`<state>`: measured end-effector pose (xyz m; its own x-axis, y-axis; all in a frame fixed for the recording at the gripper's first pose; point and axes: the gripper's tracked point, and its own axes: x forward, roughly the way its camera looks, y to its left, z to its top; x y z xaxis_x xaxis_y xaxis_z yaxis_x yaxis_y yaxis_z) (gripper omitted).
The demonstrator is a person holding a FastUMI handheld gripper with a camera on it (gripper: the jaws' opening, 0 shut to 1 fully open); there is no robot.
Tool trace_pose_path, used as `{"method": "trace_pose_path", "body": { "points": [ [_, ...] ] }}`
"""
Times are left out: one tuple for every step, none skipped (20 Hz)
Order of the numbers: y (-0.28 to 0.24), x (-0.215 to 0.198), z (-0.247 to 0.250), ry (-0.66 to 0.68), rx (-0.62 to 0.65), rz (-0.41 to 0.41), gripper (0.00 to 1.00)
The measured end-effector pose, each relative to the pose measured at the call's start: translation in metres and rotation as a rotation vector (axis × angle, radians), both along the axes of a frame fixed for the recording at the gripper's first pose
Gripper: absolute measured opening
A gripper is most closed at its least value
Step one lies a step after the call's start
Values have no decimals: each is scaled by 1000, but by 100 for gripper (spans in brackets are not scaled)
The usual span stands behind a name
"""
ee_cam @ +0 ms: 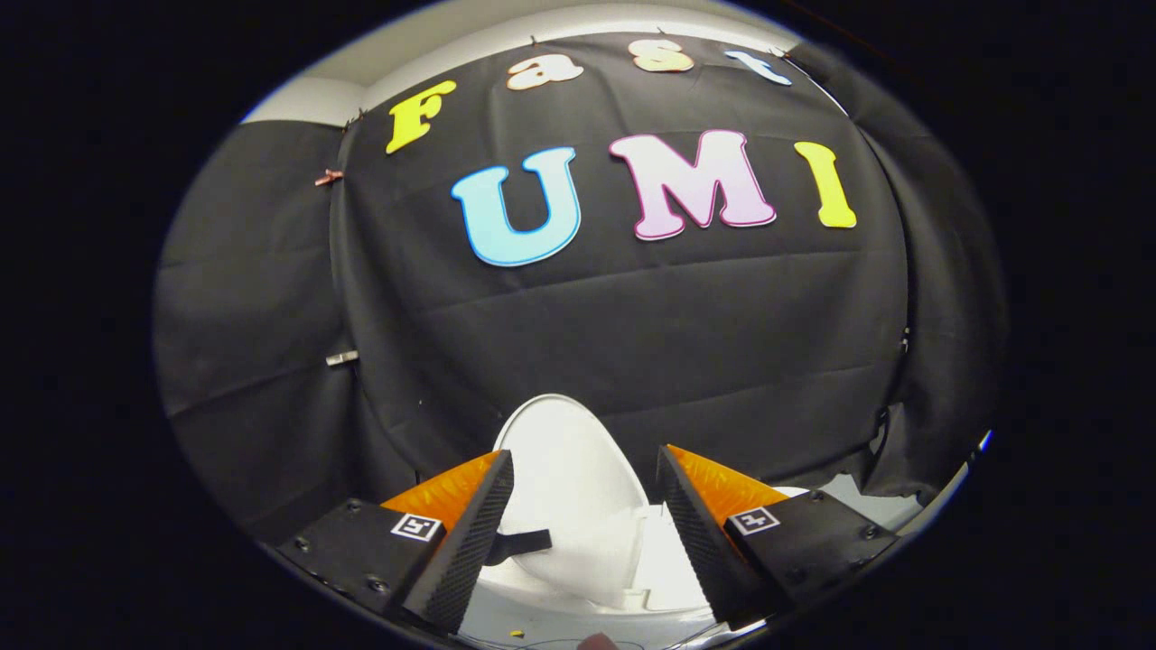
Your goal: Open the toilet lid.
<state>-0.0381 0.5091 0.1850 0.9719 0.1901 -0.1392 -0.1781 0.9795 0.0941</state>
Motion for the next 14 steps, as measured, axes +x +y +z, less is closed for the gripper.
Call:
{"method": "trace_pose_path", "body": {
  "points": [
    [-14,0,3,-10,-2,-6,99],
    [-31,1,7,-21,-11,-16,99],
    [-47,1,8,-27,-21,-22,99],
    [-61,3,7,-41,-29,-28,99],
    [-78,4,8,-57,-43,-40,99],
    [-95,5,7,-74,-59,-47,99],
    [-112,6,4,-89,-73,-58,99],
    [-129,9,0,-100,-85,-69,99],
    [-148,12,-8,-99,-94,-84,99],
    [-164,14,-17,-88,-90,-93,99],
    [-178,17,-26,-79,-79,-98,99],
    [-191,21,-32,-83,-69,-100,99],
    [-201,25,-37,-97,-68,-93,99],
    [-214,29,-45,-107,-78,-100,99]
  ]
}}
